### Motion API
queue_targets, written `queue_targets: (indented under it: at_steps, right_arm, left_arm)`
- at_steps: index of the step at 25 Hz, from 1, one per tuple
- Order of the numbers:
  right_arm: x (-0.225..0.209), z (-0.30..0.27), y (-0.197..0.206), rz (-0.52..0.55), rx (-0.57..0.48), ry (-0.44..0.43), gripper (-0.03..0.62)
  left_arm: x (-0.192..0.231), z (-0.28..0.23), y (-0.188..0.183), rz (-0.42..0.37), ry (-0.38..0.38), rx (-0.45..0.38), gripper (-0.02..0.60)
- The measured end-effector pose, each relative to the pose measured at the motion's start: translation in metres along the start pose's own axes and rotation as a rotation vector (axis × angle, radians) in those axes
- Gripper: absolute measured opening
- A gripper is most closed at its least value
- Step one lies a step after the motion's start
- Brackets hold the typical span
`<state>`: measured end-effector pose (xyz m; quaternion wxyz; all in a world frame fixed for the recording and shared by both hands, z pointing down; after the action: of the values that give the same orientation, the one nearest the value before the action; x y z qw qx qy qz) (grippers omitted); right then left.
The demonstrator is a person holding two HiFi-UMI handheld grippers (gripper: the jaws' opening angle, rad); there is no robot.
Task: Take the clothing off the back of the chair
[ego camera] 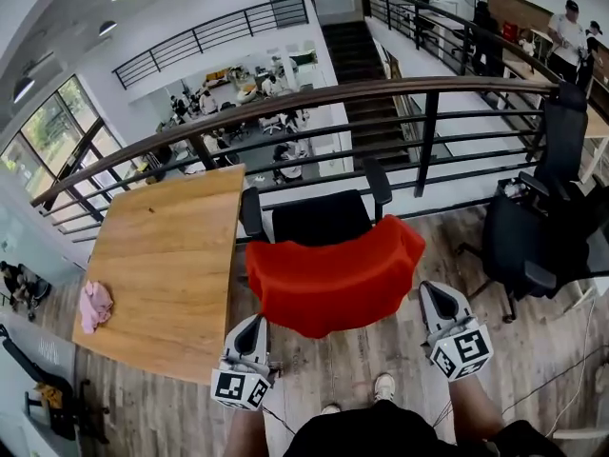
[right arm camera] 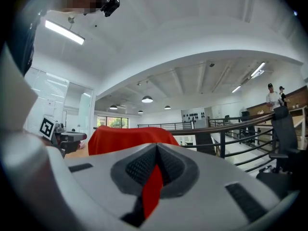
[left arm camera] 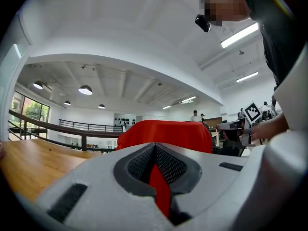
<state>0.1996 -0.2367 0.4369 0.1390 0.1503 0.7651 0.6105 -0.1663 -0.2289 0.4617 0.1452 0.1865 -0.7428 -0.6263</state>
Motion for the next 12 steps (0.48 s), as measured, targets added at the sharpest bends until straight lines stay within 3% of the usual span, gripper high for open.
queue_targets:
  at_steps: [5, 12]
  right_arm:
    - [-0.025, -0.028, 0.004, -0.003, 0.032, -0.068, 0.006]
    - [-0.050, -0.055, 0.012, 0.037, 0.086, -0.165, 0.006]
  left_arm:
    - [0.015, -0.001, 0.004, 0.020, -0.131, 0.027, 0.015]
    - [0.019, -0.008, 0.008, -0.021, -0.210, 0.088, 0.015]
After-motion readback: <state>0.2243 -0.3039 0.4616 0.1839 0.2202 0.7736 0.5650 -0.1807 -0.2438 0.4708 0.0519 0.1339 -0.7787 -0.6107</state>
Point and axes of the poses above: the fingertips, and each gripper's own axes: z backward along the fingers, x to its left, y out of its underside, the point moved 4 cm from there along z, backward along the fingers, and after that the axes turned 11 degrees about x, right-handed, at the moved point
